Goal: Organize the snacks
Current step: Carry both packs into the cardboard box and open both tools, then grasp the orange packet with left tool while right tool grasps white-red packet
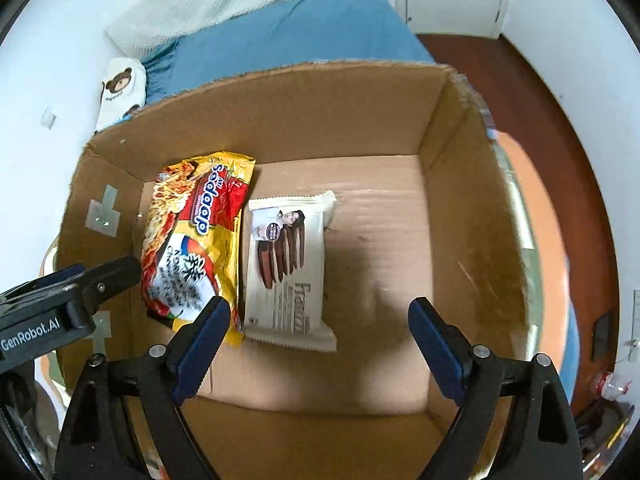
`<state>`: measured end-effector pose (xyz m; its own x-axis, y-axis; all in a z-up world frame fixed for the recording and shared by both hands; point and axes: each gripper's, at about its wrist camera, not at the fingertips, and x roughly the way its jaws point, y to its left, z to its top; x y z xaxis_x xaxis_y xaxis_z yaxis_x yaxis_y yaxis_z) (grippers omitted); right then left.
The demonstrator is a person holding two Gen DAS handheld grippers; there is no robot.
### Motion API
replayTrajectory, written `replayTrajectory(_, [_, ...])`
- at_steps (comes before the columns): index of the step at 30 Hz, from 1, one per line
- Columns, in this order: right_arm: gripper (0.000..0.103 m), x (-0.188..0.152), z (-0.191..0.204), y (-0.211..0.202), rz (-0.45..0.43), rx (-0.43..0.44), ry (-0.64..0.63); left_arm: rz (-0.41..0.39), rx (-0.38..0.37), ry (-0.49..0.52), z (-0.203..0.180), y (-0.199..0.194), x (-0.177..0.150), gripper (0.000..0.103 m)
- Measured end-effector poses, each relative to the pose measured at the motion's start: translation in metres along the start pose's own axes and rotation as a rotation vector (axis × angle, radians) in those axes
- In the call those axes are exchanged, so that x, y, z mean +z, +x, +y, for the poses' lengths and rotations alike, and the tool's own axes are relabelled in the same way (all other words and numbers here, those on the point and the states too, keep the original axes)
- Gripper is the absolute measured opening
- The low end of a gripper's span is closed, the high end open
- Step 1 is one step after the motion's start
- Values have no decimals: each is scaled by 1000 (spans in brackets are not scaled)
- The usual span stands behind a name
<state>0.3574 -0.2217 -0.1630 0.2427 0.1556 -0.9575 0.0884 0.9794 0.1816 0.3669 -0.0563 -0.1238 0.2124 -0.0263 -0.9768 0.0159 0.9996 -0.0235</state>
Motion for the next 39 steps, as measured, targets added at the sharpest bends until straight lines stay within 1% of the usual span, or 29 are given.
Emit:
replayTrajectory(1, [93,-5,1,-8,-12,-4,1,-13,-1,2,3,-4,0,90])
replayTrajectory(5, [93,-16,4,-44,-75,-24,-4,-82,1,14,-1,-36,-18,90])
replayTrajectory(6, [93,-21,4,-56,-98,-28,-9,-99,-3,16,5,-47,-22,90])
replayTrajectory(7, [93,-23,3,-64,-108,-30,-12,-116,-5,23,3,-57,-28,90])
replayTrajectory(9, [93,-30,6,-83,-142,-37,-19,-142,-7,30,9,-64,-27,90])
replayTrajectory(15, [93,-57,13,-133,-214,-38,-31,-217,-15,55,6,-107,-57,90])
replayTrajectory(20, [93,-81,15,-161,-244,-20,-20,-236,-27,51,7,-123,-79,90])
replayTrajectory(24, [93,-102,14,-174,-243,-1,-7,-238,-27,47,11,-128,-103,90])
replayTrajectory(27, [93,-123,12,-173,-218,17,7,-214,-21,41,20,-124,-128,90])
replayTrajectory(29, [93,-138,9,-166,-181,32,25,-194,-6,39,27,-116,-144,90])
replayTrajectory(32, [93,-168,5,-139,-86,68,58,-140,47,52,41,-94,-174,90])
replayTrajectory(36, [93,-210,4,-95,54,110,94,-8,103,114,64,-49,-217,90])
replayTrajectory(37, [93,-217,5,-89,74,117,95,45,119,129,72,-33,-231,90])
replayTrajectory(39, [92,-238,8,-71,126,127,93,110,134,161,79,-11,-250,90])
